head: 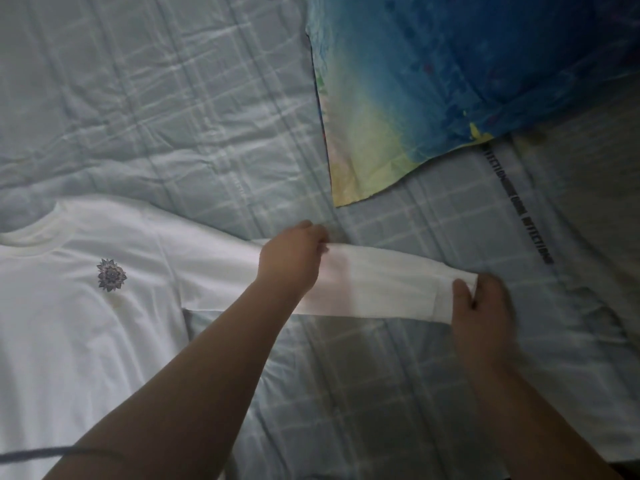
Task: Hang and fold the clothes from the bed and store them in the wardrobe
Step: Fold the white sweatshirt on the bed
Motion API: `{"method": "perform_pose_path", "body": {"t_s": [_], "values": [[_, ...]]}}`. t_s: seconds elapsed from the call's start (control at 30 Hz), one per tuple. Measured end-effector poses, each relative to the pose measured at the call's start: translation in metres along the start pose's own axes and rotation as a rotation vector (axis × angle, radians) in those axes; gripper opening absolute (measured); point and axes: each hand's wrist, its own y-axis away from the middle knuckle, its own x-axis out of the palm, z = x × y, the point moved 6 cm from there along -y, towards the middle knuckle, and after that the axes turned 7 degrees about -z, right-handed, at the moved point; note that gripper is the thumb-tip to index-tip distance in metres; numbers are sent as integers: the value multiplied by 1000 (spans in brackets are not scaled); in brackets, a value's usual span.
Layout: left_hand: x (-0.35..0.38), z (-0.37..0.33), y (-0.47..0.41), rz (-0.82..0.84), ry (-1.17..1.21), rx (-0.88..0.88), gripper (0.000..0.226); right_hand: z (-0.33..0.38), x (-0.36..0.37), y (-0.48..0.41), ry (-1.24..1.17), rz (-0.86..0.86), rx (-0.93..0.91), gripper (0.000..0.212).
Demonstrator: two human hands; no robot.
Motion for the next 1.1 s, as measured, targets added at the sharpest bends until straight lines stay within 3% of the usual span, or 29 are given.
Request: {"method": "perform_pose_path", "body": {"t_s": [0.17, 0.33, 0.53, 0.63, 0.73, 0.83, 0.87, 0.93, 1.03, 1.1], "values": [[-12, -31, -22, -261, 3, 168, 48, 0, -8, -3, -43, -22, 65, 25], [28, -34, -30, -116, -13, 124, 37, -16, 1, -9, 94, -10, 92, 31], [26, -40, -10, -225, 54, 121, 55, -11, 1, -15, 5, 9, 125, 29], [11, -53, 19, -237, 318, 162, 46, 9, -11, -9, -133, 30, 115, 25], [8, -63, 47, -8, 801, -69, 16, 55, -23, 10, -317, 103, 97, 16], [12, -62, 68, 248, 1428, -482, 51, 109, -13, 42, -554, 330, 37, 27], [9, -53, 72, 245, 1548, -583, 61, 121, -2, 54, -554, 414, -7, 29], [2, -25, 75, 204, 1653, -628, 58, 140, 15, 74, -453, 490, -156, 28], [-5, 30, 79, 71, 1602, -560, 29, 170, 36, 100, -175, 368, -585, 38], [-11, 71, 86, 4, 1545, -556, 26, 193, 56, 122, -7, 315, -742, 45]]}}
